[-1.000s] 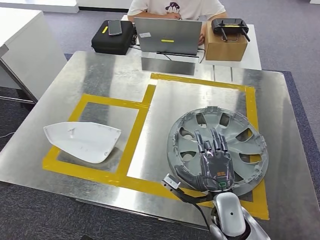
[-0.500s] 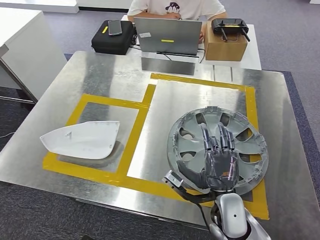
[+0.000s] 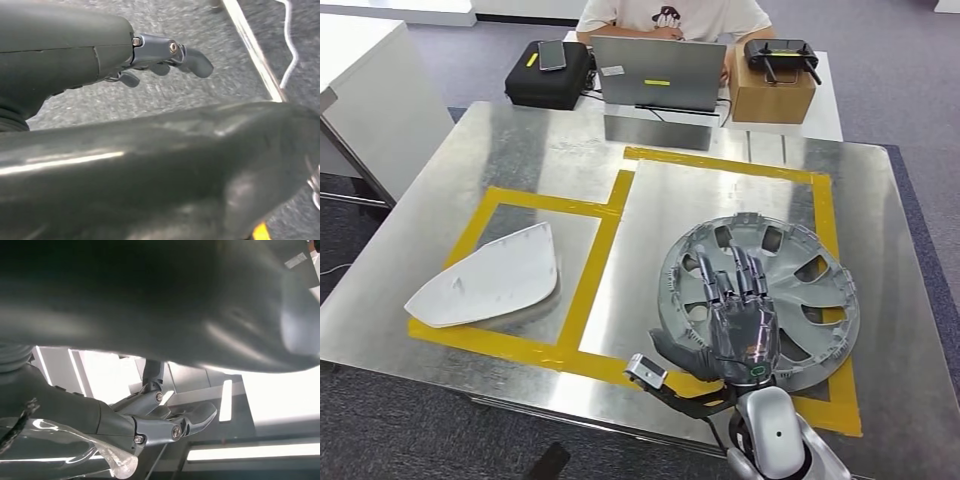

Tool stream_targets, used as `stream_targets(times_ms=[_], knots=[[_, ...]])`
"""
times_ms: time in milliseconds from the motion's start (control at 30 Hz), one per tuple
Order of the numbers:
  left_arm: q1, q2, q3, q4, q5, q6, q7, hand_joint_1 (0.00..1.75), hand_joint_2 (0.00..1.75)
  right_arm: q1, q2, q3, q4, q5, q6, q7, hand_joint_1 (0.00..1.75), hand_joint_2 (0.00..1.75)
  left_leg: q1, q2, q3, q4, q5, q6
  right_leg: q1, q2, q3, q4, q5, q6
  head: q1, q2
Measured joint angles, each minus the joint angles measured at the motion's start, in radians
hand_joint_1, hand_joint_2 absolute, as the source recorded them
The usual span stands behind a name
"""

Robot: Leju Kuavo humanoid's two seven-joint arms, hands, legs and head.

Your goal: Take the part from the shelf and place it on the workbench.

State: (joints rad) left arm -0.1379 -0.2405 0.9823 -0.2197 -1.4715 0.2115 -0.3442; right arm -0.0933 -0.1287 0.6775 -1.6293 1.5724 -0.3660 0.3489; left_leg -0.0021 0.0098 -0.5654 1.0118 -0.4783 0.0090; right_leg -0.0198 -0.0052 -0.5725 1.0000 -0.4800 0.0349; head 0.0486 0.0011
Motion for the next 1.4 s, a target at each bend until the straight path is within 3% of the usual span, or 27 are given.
stream_targets(times_ms=[100, 167, 233, 300, 333, 367, 400, 467, 533, 633, 667, 733, 800, 833, 867, 900, 967, 1033, 1067, 1133, 1167, 1233, 1300, 1333, 1367, 1400], knots=[[-0.002, -0.004, -0.01, 0.0, 0.005, 0.001, -0.003, 0.0, 0.0, 0.001, 0.012, -0.001, 0.005, 0.0, 0.0, -0.013, 0.0, 0.0, -0.001, 0.0, -0.001, 0.0, 0.002, 0.011, -0.001, -0.001, 0.001, -0.004, 0.003, 0.01, 0.0, 0.0], [-0.004, -0.009, -0.014, 0.0, 0.006, 0.001, -0.004, 0.0, 0.0, 0.001, 0.017, -0.003, 0.006, 0.0, 0.0, -0.015, 0.0, 0.0, 0.003, 0.002, 0.002, -0.013, 0.012, 0.021, -0.002, 0.0, -0.009, 0.011, -0.013, 0.017, 0.001, 0.0], [-0.005, -0.015, -0.018, 0.0, 0.006, 0.001, -0.005, 0.0, 0.0, 0.002, 0.018, -0.005, 0.008, 0.0, 0.0, -0.016, 0.0, 0.0, 0.009, 0.005, 0.002, -0.022, 0.021, 0.029, -0.002, 0.002, -0.051, 0.099, -0.071, 0.022, 0.002, 0.0], [-0.006, -0.018, -0.021, 0.0, 0.006, 0.001, -0.006, 0.0, 0.0, 0.006, 0.018, -0.007, 0.011, -0.001, 0.0, -0.017, 0.0, 0.0, 0.009, 0.007, -0.003, -0.022, 0.025, 0.031, -0.003, 0.003, -0.108, 0.232, -0.135, 0.028, 0.003, 0.0], [-0.005, -0.019, -0.022, 0.0, 0.006, 0.001, -0.006, 0.0, 0.0, 0.008, 0.018, -0.008, 0.013, -0.001, 0.0, -0.018, 0.0, 0.0, 0.009, 0.007, -0.005, -0.021, 0.027, 0.03, -0.004, 0.003, -0.123, 0.271, -0.146, 0.03, 0.003, 0.0], [-0.005, -0.02, -0.023, 0.0, 0.007, 0.001, -0.006, 0.0, 0.0, 0.009, 0.018, -0.01, 0.015, -0.001, 0.0, -0.02, 0.0, 0.0, 0.01, 0.007, -0.006, -0.021, 0.028, 0.029, -0.005, 0.003, -0.119, 0.273, -0.136, 0.032, 0.003, 0.0], [-0.005, -0.02, -0.024, 0.0, 0.008, 0.001, -0.006, 0.0, 0.0, 0.01, 0.018, -0.012, 0.017, -0.001, 0.0, -0.024, 0.0, 0.0, 0.011, 0.007, -0.007, -0.02, 0.028, 0.027, -0.007, 0.002, -0.094, 0.233, -0.108, 0.034, 0.003, 0.0], [-0.006, -0.022, -0.028, 0.0, 0.012, 0.002, -0.006, 0.0, 0.0, 0.01, 0.02, -0.017, 0.018, -0.001, 0.0, -0.033, 0.0, 0.0, 0.011, 0.006, -0.009, -0.016, 0.028, 0.018, -0.01, -0.003, -0.01, 0.09, -0.049, 0.038, 0.004, 0.0], [-0.006, -0.021, -0.031, 0.0, 0.016, 0.003, -0.006, 0.0, 0.0, 0.012, 0.025, -0.022, 0.019, -0.001, -0.001, -0.041, 0.0, 0.0, 0.008, 0.005, -0.014, -0.008, 0.03, 0.005, -0.01, -0.002, 0.038, 0.007, -0.028, 0.032, 0.004, 0.0], [-0.005, -0.02, -0.031, 0.0, 0.024, 0.005, -0.007, 0.0, 0.0, 0.02, 0.034, -0.032, 0.019, -0.001, 0.001, -0.054, 0.0, 0.0, 0.009, 0.004, -0.022, 0.0, 0.033, -0.012, -0.007, 0.003, 0.03, 0.005, -0.024, 0.006, 0.002, 0.0], [-0.005, -0.02, -0.031, 0.0, 0.026, 0.005, -0.007, 0.0, 0.0, 0.022, 0.037, -0.036, 0.019, -0.001, 0.002, -0.057, 0.0, 0.0, 0.011, 0.003, -0.027, 0.01, 0.019, -0.017, -0.007, 0.004, 0.024, 0.005, -0.02, -0.005, 0.002, 0.0], [-0.004, -0.02, -0.032, 0.0, 0.029, 0.006, -0.007, 0.0, 0.0, 0.025, 0.044, -0.042, 0.019, -0.001, 0.006, -0.064, 0.0, 0.0, 0.013, 0.0, -0.053, 0.087, -0.053, -0.025, -0.007, 0.003, 0.01, 0.004, -0.008, -0.024, -0.002, 0.0], [-0.003, -0.02, -0.032, 0.0, 0.033, 0.007, -0.007, 0.0, 0.0, 0.029, 0.049, -0.045, 0.019, -0.001, 0.01, -0.067, 0.0, 0.0, 0.013, -0.001, -0.093, 0.22, -0.139, -0.028, -0.001, 0.003, -0.011, 0.004, 0.007, -0.034, -0.005, 0.0], [-0.002, -0.019, -0.032, 0.0, 0.035, 0.007, -0.007, 0.0, 0.0, 0.031, 0.05, -0.047, 0.019, -0.001, 0.01, -0.068, 0.0, 0.0, 0.012, -0.001, -0.101, 0.266, -0.159, -0.027, 0.002, 0.003, -0.022, 0.005, 0.014, -0.036, -0.006, 0.0], [-0.002, -0.019, -0.032, 0.0, 0.036, 0.008, -0.007, 0.0, 0.0, 0.033, 0.051, -0.048, 0.019, -0.001, 0.011, -0.068, 0.0, 0.0, 0.012, -0.002, -0.093, 0.279, -0.159, -0.024, 0.005, 0.004, -0.032, 0.006, 0.022, -0.036, -0.006, 0.0], [-0.001, -0.019, -0.032, 0.0, 0.037, 0.009, -0.007, 0.0, 0.0, 0.034, 0.051, -0.05, 0.019, -0.001, 0.011, -0.068, 0.0, 0.0, 0.011, -0.002, -0.067, 0.253, -0.14, -0.019, 0.008, 0.004, -0.041, 0.006, 0.029, -0.036, -0.006, 0.0], [-0.002, -0.018, -0.032, 0.0, 0.037, 0.01, -0.007, 0.0, 0.0, 0.035, 0.053, -0.052, 0.019, -0.001, 0.011, -0.068, 0.0, 0.0, 0.007, -0.005, 0.024, 0.119, -0.09, -0.002, 0.013, 0.006, -0.057, 0.006, 0.044, -0.033, -0.006, 0.0], [-0.003, -0.018, -0.032, 0.0, 0.038, 0.01, -0.007, 0.0, 0.0, 0.035, 0.056, -0.056, 0.019, -0.001, 0.01, -0.069, 0.0, 0.0, 0.001, -0.01, 0.096, -0.002, -0.073, 0.01, 0.015, 0.007, -0.065, 0.005, 0.06, -0.024, -0.005, 0.0], [-0.003, -0.018, -0.032, 0.0, 0.039, 0.01, -0.007, 0.0, 0.0, 0.036, 0.058, -0.057, 0.019, -0.001, 0.01, -0.069, 0.0, 0.0, -0.003, -0.011, 0.108, -0.027, -0.074, 0.012, 0.013, 0.006, -0.067, 0.003, 0.069, -0.018, -0.005, 0.0], [-0.008, -0.025, -0.034, 0.0, 0.04, 0.012, -0.003, 0.0, 0.0, 0.035, 0.061, -0.059, 0.019, -0.001, 0.014, -0.073, 0.0, 0.0, -0.006, -0.011, 0.102, -0.036, -0.059, 0.016, 0.01, 0.006, -0.07, -0.002, 0.083, -0.005, -0.007, 0.0], [-0.022, -0.034, -0.038, 0.002, 0.041, 0.02, 0.009, 0.0, 0.0, 0.032, 0.063, -0.059, 0.02, -0.004, 0.02, -0.077, 0.0, 0.0, -0.005, -0.009, 0.094, -0.039, -0.047, 0.022, 0.008, 0.006, -0.077, 0.003, 0.075, 0.001, -0.008, 0.0], [-0.095, -0.059, -0.05, 0.032, 0.042, 0.051, 0.064, 0.0, 0.0, 0.013, 0.071, -0.051, 0.028, -0.018, 0.041, -0.087, 0.0, 0.0, -0.002, -0.009, 0.066, -0.046, -0.015, 0.035, 0.006, 0.007, -0.109, 0.06, 0.006, 0.01, -0.005, 0.0], [-0.209, -0.083, -0.055, 0.074, 0.028, 0.072, 0.138, 0.0, 0.0, -0.019, 0.082, -0.032, 0.044, -0.038, 0.056, -0.088, 0.0, 0.0, -0.003, -0.012, 0.027, -0.045, 0.015, 0.04, 0.007, 0.007, -0.152, 0.188, -0.088, 0.018, -0.002, 0.0], [-0.261, -0.095, -0.052, 0.091, 0.011, 0.072, 0.166, 0.0, 0.0, -0.032, 0.087, -0.02, 0.053, -0.046, 0.057, -0.082, 0.0, 0.0, -0.003, -0.012, 0.008, -0.044, 0.029, 0.039, 0.006, 0.007, -0.164, 0.249, -0.109, 0.022, -0.002, 0.0], [-0.303, -0.103, -0.046, 0.104, -0.011, 0.07, 0.182, 0.0, 0.0, -0.043, 0.091, -0.01, 0.061, -0.052, 0.058, -0.077, 0.0, 0.0, -0.003, -0.01, -0.009, -0.043, 0.042, 0.038, 0.006, 0.006, -0.163, 0.287, -0.105, 0.025, -0.002, 0.0], [-0.334, -0.109, -0.036, 0.116, -0.035, 0.07, 0.189, 0.0, 0.0, -0.051, 0.094, -0.001, 0.068, -0.057, 0.058, -0.071, 0.0, 0.0, -0.003, -0.007, -0.025, -0.042, 0.054, 0.035, 0.006, 0.006, -0.143, 0.29, -0.081, 0.026, -0.002, 0.0]])
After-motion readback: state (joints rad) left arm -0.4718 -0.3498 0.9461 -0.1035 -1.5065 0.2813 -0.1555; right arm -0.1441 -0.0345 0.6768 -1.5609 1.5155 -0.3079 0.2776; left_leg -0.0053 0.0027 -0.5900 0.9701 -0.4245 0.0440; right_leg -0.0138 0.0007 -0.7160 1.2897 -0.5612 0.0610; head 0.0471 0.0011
